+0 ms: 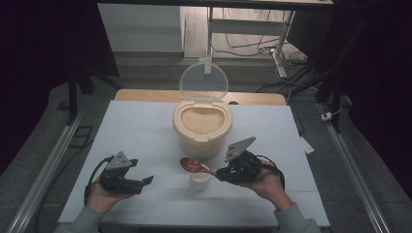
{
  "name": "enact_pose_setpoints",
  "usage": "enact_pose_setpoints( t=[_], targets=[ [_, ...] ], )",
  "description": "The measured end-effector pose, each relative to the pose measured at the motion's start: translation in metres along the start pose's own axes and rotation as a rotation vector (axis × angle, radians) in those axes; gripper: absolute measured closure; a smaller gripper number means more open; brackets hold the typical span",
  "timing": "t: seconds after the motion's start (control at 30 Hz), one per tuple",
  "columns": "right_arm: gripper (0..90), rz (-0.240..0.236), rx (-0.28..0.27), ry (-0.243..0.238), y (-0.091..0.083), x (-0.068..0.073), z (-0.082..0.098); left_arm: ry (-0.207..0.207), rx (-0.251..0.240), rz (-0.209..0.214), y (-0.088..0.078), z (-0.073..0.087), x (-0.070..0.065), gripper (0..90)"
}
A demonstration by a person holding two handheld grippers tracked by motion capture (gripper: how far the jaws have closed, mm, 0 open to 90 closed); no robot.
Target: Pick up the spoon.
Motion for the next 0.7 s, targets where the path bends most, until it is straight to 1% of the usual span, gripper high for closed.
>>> enact_pose_setpoints(
  t=[0.03, 0.13, 0.23, 0.43, 0.53, 0.57, 0.7],
  targets=[
    [79.4, -0.001, 0.006, -0.007, 0.0, 0.0, 0.0, 0.009, -0.002, 0.011, -0.001, -0.004, -0.005, 14.7],
    [79.4, 0.0, 0.016, -0.014, 0.005, 0.001, -0.001, 0.068, 0.003, 0.04, -0.004, -0.014, -0.022, 15.0],
    [79.4, -0.007, 0.026, -0.022, 0.01, 0.002, -0.002, 0.126, 0.02, 0.068, -0.003, -0.022, -0.04, 15.0],
    [79.4, -0.012, 0.035, -0.045, 0.015, 0.005, -0.005, 0.215, 0.038, 0.115, 0.001, -0.039, -0.072, 17.0],
    [79.4, -0.014, 0.035, -0.055, 0.016, 0.008, -0.008, 0.253, 0.052, 0.127, 0.007, -0.048, -0.084, 18.5],
    [79.4, -0.017, 0.035, -0.065, 0.017, 0.01, -0.01, 0.265, 0.059, 0.126, 0.009, -0.051, -0.087, 19.2],
    [79.4, -0.021, 0.04, -0.08, 0.019, 0.012, -0.012, 0.303, 0.095, 0.141, 0.018, -0.057, -0.095, 21.0]
  ],
)
Point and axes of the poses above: each handheld gripper's, and its own axes: y roughly forward along the jaws, z roughly out of its underside, x roughly to its left, the point moved 4 cm from there along y, roughly forward along the jaws, and after that the axes turned 13 degrees about -y, right-handed, at the moved point
